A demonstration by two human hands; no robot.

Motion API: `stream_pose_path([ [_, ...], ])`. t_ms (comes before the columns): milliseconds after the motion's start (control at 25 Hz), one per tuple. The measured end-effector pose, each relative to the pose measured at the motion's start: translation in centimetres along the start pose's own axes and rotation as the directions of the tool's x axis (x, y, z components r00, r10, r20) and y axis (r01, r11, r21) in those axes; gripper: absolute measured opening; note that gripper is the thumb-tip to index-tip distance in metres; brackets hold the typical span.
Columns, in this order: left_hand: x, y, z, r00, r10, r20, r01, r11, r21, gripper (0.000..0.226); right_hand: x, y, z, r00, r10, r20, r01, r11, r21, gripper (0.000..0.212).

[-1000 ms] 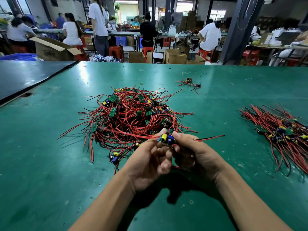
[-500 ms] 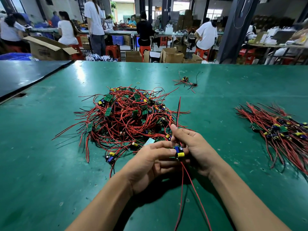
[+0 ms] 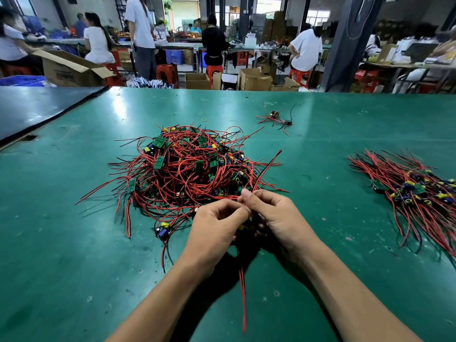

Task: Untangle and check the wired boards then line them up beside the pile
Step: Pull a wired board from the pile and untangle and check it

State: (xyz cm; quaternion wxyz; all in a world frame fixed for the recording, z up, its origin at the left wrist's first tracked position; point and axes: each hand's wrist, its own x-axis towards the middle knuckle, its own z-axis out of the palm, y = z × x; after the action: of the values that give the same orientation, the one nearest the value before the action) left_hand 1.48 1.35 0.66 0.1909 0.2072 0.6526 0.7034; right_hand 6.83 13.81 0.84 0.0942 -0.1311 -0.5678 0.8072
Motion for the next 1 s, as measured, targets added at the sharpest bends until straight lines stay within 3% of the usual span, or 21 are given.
stream_pose_path([
  [120,0.1,-0.1,-0.1,0.999,0.001,0.039,0.001,0.999,-0.045,0.012,-0.1,-0.1,-0.1,0.998,0.056,-0.008,-0.057,0.99,-0.131,0.031],
  [240,0.2,-0.1,-0.2,0.999,0.001,0.055,-0.001,1.0,-0.011,0.013,-0.2,-0.1,0.0,0.995,0.071,-0.064,-0.083,0.977,-0.199,0.043],
  [400,0.1,0.2,-0.3,0.995,-0.039,0.091,0.04,0.999,-0.009,0.014,0.0,-0.3,0.1,0.994,0.058,-0.098,-0.072,0.987,-0.143,0.036],
  [600,-0.2,0.6,-0.4,0.979,-0.057,0.197,0.044,0.997,0.067,0.012,1.0,-1.2,-1.4,0.965,0.006,-0.263,-0.004,1.0,0.009,0.04],
  [760,-0.2,0.6,-0.4,0.974,-0.055,0.22,0.032,0.994,0.105,0.011,0.9,-1.9,-2.1,0.961,0.223,-0.161,-0.176,0.949,0.262,0.052],
  [840,-0.3,0.5,-0.4,0.976,-0.049,0.212,0.024,0.993,0.117,0.012,0.8,-2.0,-2.1,0.958,0.263,-0.111,-0.216,0.922,0.32,0.05],
  [1000,-0.4,0.5,-0.2,0.988,-0.065,0.139,0.062,0.998,0.022,0.016,0.4,-1.5,-1.5,0.991,0.125,-0.047,-0.119,0.986,0.115,0.04],
])
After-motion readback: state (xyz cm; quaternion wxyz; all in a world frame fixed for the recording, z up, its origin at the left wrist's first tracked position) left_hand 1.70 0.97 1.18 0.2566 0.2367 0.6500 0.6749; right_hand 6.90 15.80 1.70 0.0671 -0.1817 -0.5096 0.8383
